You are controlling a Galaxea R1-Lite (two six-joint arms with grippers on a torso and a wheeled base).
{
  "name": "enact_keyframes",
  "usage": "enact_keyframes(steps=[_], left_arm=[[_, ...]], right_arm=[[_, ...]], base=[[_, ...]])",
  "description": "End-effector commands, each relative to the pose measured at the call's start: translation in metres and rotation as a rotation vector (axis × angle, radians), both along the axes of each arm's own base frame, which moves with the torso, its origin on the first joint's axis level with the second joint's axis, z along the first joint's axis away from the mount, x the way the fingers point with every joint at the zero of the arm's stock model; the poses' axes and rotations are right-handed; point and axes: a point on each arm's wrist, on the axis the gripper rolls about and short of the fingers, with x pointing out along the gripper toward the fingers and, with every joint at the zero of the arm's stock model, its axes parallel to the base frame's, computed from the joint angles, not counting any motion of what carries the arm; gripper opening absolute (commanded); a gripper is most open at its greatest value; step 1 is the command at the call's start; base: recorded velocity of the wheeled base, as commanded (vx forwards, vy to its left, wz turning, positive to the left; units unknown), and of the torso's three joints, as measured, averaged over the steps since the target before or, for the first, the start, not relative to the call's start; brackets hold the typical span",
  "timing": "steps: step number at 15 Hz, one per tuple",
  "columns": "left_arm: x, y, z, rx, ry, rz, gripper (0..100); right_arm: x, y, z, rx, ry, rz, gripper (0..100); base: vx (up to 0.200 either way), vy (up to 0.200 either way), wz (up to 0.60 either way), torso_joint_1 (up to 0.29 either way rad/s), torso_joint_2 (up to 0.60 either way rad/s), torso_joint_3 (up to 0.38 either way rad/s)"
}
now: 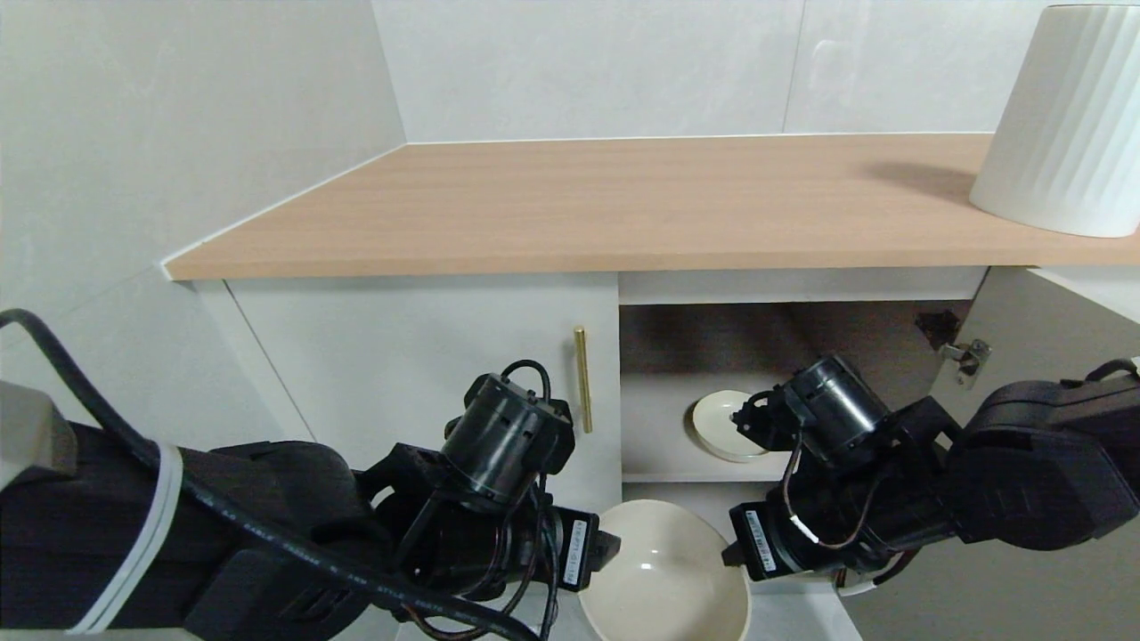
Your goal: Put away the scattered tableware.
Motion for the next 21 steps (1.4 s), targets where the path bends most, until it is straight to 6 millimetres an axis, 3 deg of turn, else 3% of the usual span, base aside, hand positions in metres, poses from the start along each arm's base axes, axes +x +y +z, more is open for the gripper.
enact_keyframes(steps=[1,5,7,10,12,17,21], left_arm=[[0.0,0.0,0.002,-0.006,-0.007,0.004,100],[-0.002,0.003,0.011,-0.029,-0.049,0.02,100],[-0.001,0.004,0.012,-0.036,-0.062,0.03,100],[-0.001,0.005,0.013,-0.036,-0.066,0.031,100],[-0.001,0.005,0.013,-0.037,-0.067,0.035,100],[-0.003,0.008,0.02,-0.053,-0.082,0.037,100],[-0.002,0.009,0.02,-0.053,-0.082,0.04,100]], right_arm=[[0.0,0.001,-0.001,0.003,0.003,0.003,0],[0.004,0.0,-0.009,-0.038,-0.003,-0.038,0],[0.013,-0.008,-0.022,-0.088,-0.066,-0.126,0],[0.024,-0.022,-0.042,-0.009,-0.22,-0.218,0],[0.043,-0.035,-0.046,0.012,-0.335,-0.333,0],[0.082,-0.058,-0.054,0.011,-0.371,-0.525,0],[0.101,-0.065,-0.051,0.039,-0.389,-0.602,0]], base=[[0.0,0.0,0.0,0.0,0.0,0.0],[0.0,0.0,0.0,0.0,0.0,0.0],[0.0,0.0,0.0,0.0,0.0,0.0],[0.0,0.0,0.0,0.0,0.0,0.0],[0.0,0.0,0.0,0.0,0.0,0.0],[0.0,0.0,0.0,0.0,0.0,0.0],[0.0,0.0,0.0,0.0,0.0,0.0]])
